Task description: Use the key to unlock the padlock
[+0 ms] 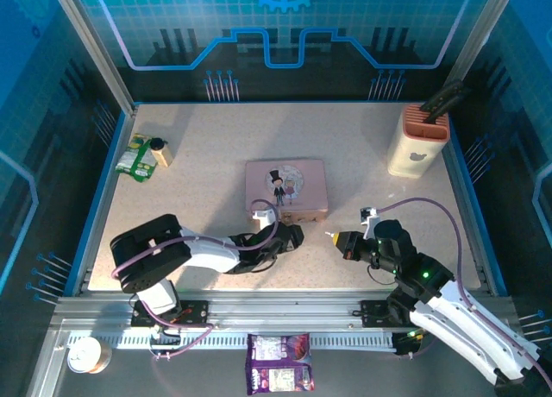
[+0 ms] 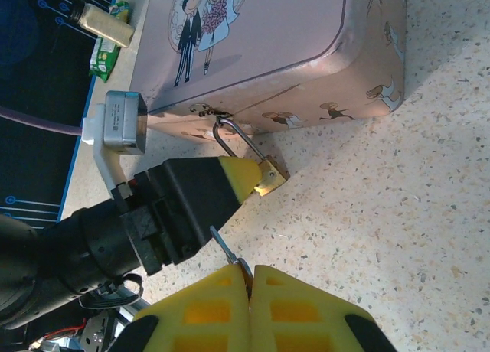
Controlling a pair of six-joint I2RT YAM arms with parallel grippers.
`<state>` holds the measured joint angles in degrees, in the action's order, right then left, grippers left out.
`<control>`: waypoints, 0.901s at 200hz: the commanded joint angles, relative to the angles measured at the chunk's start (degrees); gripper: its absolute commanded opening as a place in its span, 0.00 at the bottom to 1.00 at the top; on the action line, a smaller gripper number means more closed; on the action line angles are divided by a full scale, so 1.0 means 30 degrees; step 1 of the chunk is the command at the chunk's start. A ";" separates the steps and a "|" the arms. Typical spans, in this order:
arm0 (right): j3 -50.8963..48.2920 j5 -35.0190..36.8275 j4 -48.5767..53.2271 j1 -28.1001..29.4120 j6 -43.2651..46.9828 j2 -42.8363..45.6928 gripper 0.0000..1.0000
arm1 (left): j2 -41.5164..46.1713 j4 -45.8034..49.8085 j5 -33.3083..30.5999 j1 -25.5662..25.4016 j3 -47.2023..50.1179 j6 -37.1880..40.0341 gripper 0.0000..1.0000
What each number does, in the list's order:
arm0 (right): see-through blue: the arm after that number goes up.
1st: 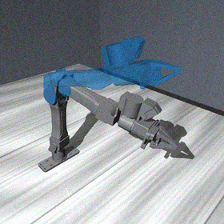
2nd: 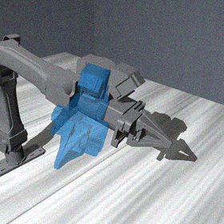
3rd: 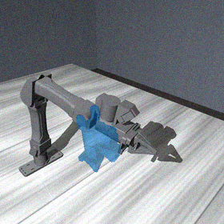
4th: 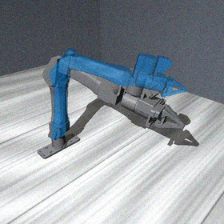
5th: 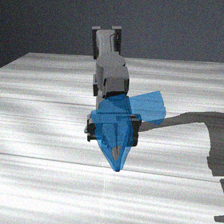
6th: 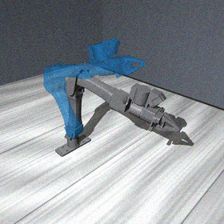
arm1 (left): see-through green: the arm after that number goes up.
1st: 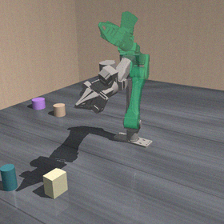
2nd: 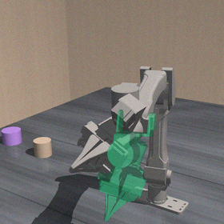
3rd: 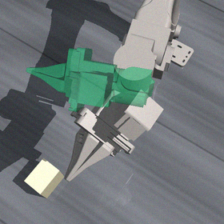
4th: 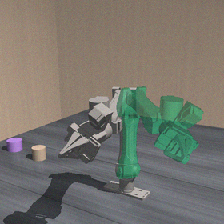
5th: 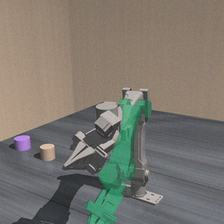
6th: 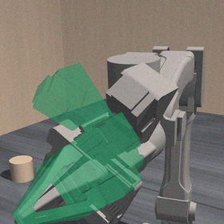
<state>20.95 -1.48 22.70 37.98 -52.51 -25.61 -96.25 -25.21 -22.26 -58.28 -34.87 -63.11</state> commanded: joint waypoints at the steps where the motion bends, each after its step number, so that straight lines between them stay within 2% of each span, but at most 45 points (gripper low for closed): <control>1: 0.0322 0.0272 -0.0097 0.0283 0.0234 0.0001 0.00 | -0.1751 -0.0225 0.0149 0.0694 -0.0790 -0.0050 0.54; 37: 0.0468 0.0214 -0.0241 0.0319 0.0321 -0.0459 0.00 | -0.2563 0.0289 0.0764 0.0966 -0.1475 0.0103 0.44; 158: -0.0215 0.0433 -0.0242 0.0319 -0.0271 -0.0145 0.00 | -0.2004 0.0405 0.0700 0.1234 -0.0901 -0.0006 0.13; 180: -0.0483 0.0701 -0.0137 0.0311 -0.0188 -0.0035 0.00 | -0.1701 0.0163 0.0793 0.1229 -0.0688 0.0232 0.11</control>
<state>20.86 -1.30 22.41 38.00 -52.56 -26.65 -101.10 -28.14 -21.23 -55.44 -38.81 -62.67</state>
